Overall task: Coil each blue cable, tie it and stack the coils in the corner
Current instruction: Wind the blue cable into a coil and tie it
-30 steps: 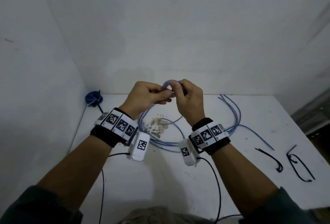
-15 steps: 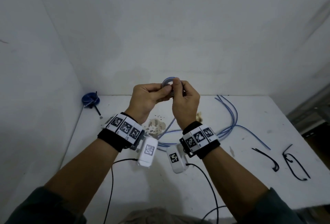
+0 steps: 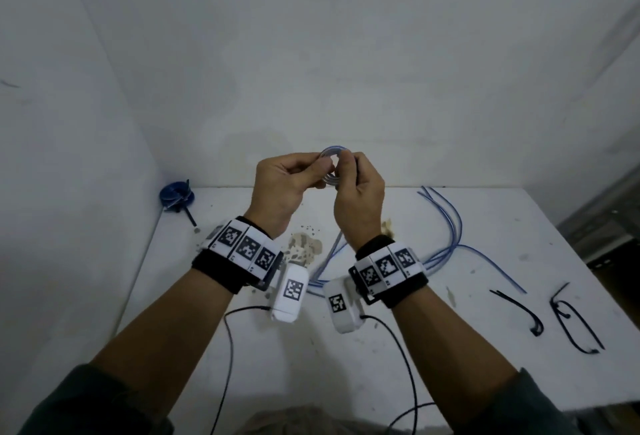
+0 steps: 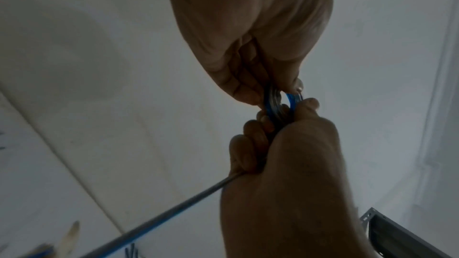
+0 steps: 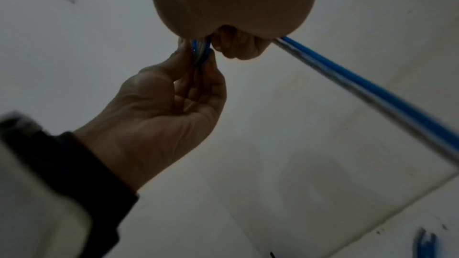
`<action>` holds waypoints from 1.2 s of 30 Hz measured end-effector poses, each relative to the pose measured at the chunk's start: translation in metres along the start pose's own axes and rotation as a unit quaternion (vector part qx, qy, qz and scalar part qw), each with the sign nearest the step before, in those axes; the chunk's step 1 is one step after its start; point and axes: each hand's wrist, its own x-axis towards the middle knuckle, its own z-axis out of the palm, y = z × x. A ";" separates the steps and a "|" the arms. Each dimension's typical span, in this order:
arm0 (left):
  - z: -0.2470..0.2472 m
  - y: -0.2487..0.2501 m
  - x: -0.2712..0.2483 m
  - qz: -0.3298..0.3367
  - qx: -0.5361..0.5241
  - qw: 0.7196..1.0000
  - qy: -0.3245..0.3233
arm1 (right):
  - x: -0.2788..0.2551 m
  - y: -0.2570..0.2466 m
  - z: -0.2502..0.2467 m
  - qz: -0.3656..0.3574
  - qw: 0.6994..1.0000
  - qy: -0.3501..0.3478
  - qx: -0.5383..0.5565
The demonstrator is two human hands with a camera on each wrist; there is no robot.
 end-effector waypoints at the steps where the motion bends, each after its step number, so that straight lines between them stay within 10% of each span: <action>1: -0.005 0.001 0.002 -0.009 0.026 0.999 -0.021 | 0.004 0.001 -0.006 -0.017 0.999 -0.028 -0.026; 5: -0.023 0.010 0.010 0.005 0.134 0.987 -0.089 | 0.026 0.000 -0.026 -0.078 0.967 -0.185 -0.155; 11: 0.000 0.006 -0.001 -0.059 -0.025 0.998 -0.024 | 0.006 -0.006 -0.003 -0.024 0.999 -0.009 0.027; 17: -0.019 0.013 0.004 -0.026 0.133 0.986 -0.100 | 0.026 0.002 -0.027 -0.083 0.967 -0.177 -0.161; 24: 0.002 0.008 0.003 -0.012 0.009 1.000 -0.023 | 0.001 0.004 0.002 -0.029 0.999 -0.013 0.013; 30: -0.019 0.015 0.007 -0.061 0.092 0.989 -0.101 | 0.028 0.001 -0.026 -0.107 0.967 -0.166 -0.161; 36: 0.009 0.006 0.000 0.035 0.063 0.997 0.016 | 0.005 -0.002 0.004 0.012 0.999 0.030 0.040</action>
